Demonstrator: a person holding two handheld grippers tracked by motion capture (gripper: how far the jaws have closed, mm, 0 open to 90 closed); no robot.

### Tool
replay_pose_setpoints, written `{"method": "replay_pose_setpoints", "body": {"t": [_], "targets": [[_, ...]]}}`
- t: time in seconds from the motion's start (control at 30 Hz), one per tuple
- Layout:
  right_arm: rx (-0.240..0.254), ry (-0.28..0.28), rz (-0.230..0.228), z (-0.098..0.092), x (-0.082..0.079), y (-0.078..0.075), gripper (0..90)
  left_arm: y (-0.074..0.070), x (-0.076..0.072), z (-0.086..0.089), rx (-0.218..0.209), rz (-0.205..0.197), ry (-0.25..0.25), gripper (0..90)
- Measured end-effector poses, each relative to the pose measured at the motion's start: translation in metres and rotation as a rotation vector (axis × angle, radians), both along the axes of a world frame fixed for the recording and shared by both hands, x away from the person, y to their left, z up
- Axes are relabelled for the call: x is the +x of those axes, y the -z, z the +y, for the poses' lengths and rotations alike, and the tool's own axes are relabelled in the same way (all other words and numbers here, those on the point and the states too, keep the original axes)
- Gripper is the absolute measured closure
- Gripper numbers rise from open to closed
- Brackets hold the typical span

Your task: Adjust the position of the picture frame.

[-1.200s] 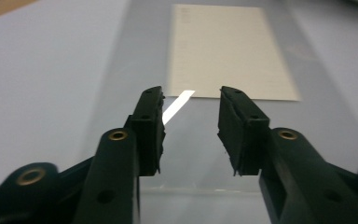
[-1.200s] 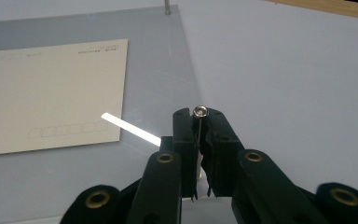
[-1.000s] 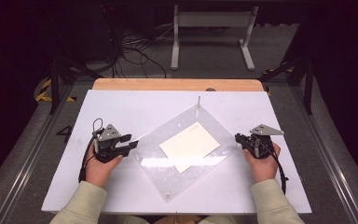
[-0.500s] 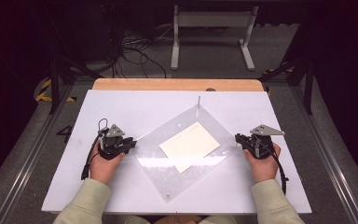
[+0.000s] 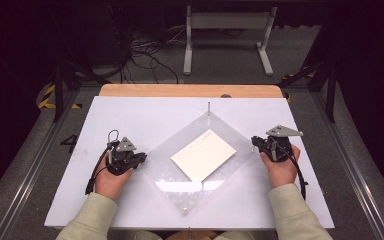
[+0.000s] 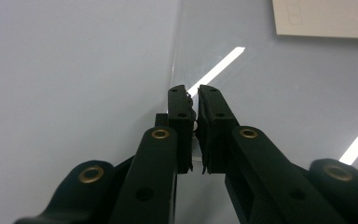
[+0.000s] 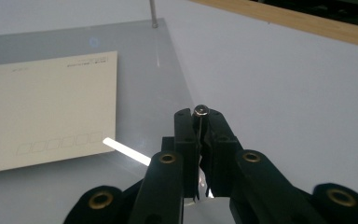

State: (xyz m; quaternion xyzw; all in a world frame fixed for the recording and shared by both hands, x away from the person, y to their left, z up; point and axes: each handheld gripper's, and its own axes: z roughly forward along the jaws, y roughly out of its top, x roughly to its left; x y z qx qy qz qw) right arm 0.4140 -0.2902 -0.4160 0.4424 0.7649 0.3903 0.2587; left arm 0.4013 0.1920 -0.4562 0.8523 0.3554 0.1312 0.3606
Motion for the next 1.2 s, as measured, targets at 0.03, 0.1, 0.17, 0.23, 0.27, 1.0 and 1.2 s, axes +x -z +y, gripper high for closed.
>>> {"method": "replay_pose_setpoints", "body": {"t": [0.03,0.1,0.17,0.23,0.27,1.0,1.2], "targets": [[-0.012,-0.004,-0.004,0.003,0.006,-0.004,84.8,0.000,-0.001,0.000,-0.006,0.004,-0.001,84.2],[-0.033,-0.006,-0.008,0.008,0.017,-0.009,84.8,0.001,-0.003,0.001,-0.010,0.005,-0.002,84.2],[-0.051,-0.007,-0.010,0.013,0.032,-0.015,84.8,0.001,-0.004,0.001,-0.009,0.003,-0.001,84.2],[-0.060,-0.007,-0.011,0.018,0.044,-0.016,84.7,0.000,-0.005,0.002,0.003,-0.005,0.008,84.2],[-0.063,-0.004,-0.011,0.020,0.051,-0.017,84.7,0.000,-0.006,0.002,-0.002,0.002,0.006,84.1],[0.018,-0.021,-0.062,0.005,0.025,-0.011,70.8,-0.009,-0.042,-0.025,0.075,0.061,0.246,84.2],[0.030,-0.090,-0.002,-0.006,-0.011,-0.004,66.8,-0.012,-0.069,-0.052,0.111,0.080,0.413,84.2]]}}
